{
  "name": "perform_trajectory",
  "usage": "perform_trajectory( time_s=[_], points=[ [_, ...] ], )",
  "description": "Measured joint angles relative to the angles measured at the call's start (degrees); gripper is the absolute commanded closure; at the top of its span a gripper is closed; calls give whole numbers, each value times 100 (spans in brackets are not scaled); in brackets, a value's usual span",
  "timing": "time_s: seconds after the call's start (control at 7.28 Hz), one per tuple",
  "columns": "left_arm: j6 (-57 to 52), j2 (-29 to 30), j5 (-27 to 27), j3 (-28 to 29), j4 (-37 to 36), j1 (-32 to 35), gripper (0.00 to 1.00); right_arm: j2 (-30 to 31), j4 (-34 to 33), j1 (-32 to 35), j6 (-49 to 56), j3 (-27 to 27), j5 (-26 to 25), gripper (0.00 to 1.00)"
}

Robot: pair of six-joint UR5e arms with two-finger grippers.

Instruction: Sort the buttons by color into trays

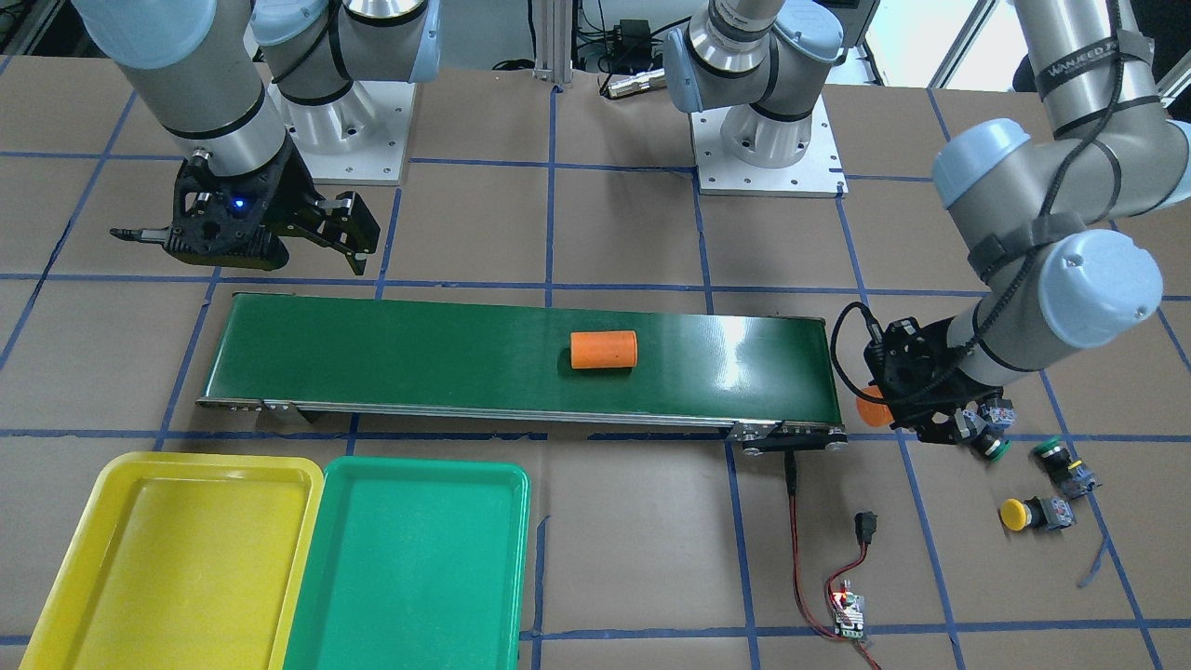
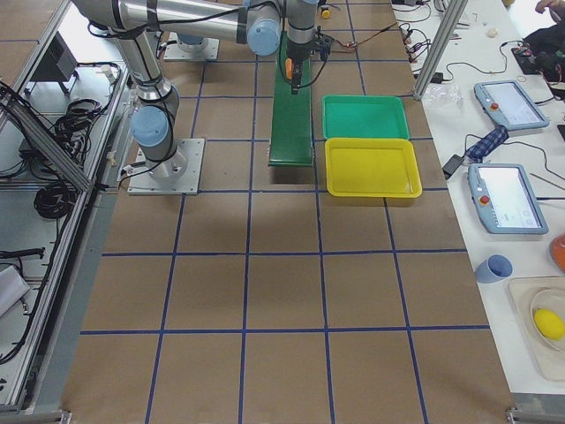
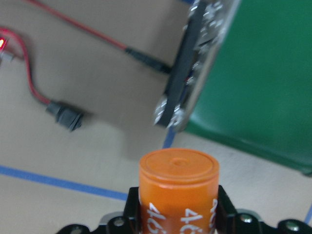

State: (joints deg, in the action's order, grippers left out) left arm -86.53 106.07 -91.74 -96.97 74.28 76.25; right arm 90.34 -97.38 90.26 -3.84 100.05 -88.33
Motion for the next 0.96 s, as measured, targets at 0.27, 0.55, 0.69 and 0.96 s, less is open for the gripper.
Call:
perform_trajectory(
  time_s=[0.27,0.55,0.69,0.96],
  points=[
    [117,-336,0,-151,27,391,100,-4,-6,0,-7,0,0,0],
    [409,-423,9,-187,31,827,100,-10,-9,0,-9,-2,0,0],
    [478,-445,40,-194,28,989,100,-14,-9,0,-6,-3,0,0],
    [567,-467,151,-198,12,1193,100,-15,-6,0,-3,0,0,0]
  ],
)
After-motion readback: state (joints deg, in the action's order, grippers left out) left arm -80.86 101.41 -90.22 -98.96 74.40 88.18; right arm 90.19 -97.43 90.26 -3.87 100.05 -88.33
